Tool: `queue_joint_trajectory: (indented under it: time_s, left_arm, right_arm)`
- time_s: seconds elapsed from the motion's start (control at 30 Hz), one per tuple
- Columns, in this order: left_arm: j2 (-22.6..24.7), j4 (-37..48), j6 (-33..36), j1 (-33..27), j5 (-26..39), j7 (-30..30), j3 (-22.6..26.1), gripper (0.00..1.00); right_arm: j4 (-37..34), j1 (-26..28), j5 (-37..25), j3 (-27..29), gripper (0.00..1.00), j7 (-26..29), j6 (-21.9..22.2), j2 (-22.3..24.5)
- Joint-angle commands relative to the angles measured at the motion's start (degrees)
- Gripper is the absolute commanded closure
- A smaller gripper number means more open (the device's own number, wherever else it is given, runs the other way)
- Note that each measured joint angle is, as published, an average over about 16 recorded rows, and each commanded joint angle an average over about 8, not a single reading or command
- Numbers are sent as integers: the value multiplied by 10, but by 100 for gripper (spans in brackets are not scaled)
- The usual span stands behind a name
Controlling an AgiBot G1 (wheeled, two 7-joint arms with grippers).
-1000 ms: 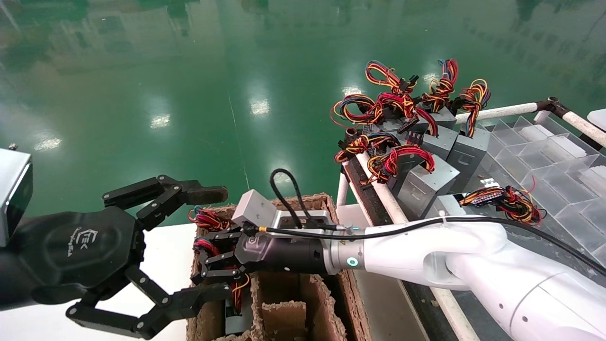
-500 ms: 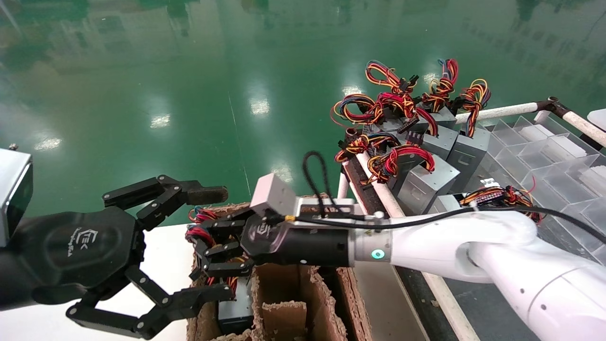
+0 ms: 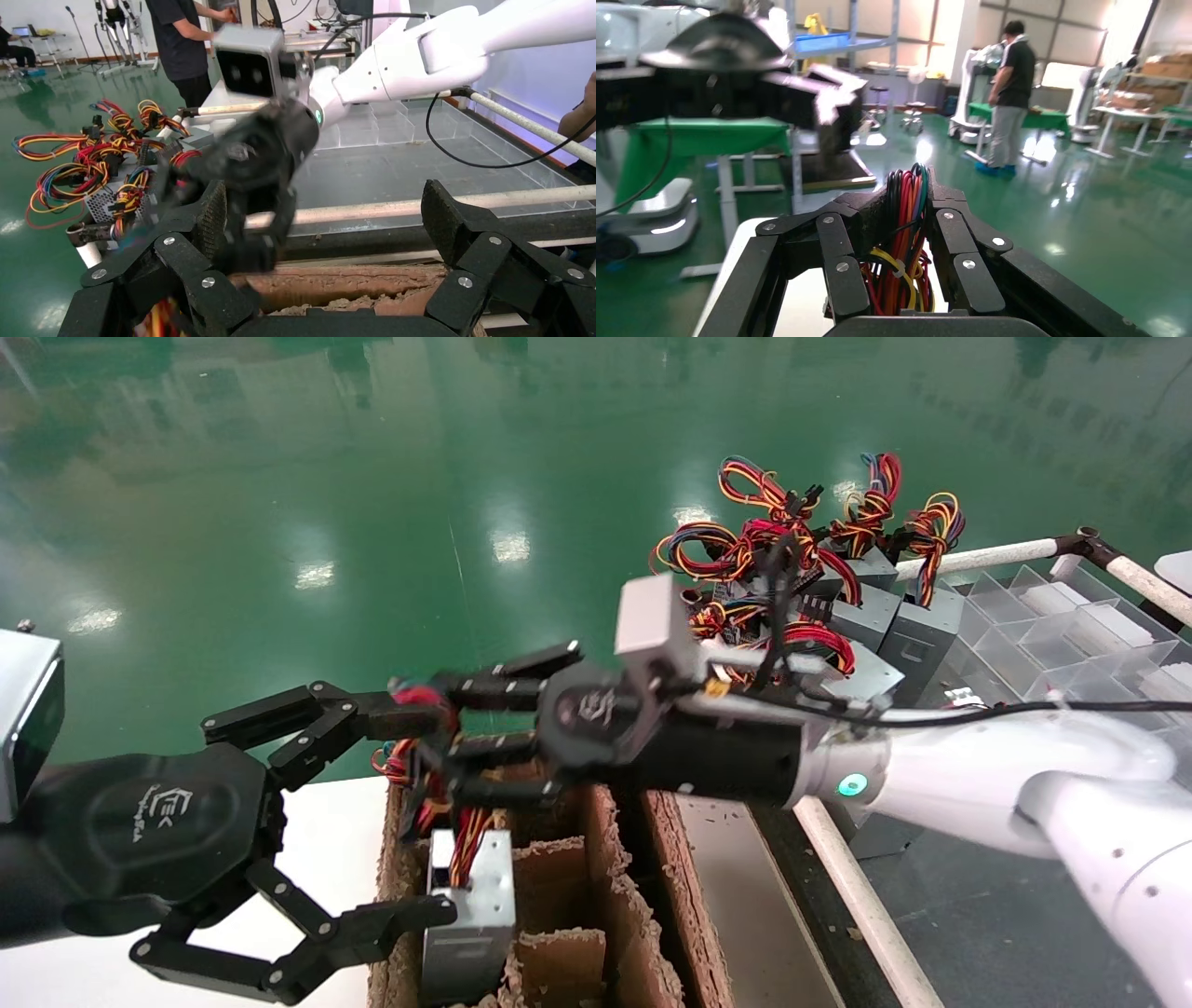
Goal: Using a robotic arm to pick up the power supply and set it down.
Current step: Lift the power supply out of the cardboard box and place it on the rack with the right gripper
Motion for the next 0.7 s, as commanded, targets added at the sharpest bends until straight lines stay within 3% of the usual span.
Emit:
queue_joint_trajectory:
  time_s: [0.03,0.7]
  left_arm:
    - [0,0,0,0,0,0,0,0]
    - [0,0,0,0,0,0,0,0]
  right_arm:
    - [-7,5,6,4,100,0,-7,5]
    - [17,98,51,38,100,20,-10,108]
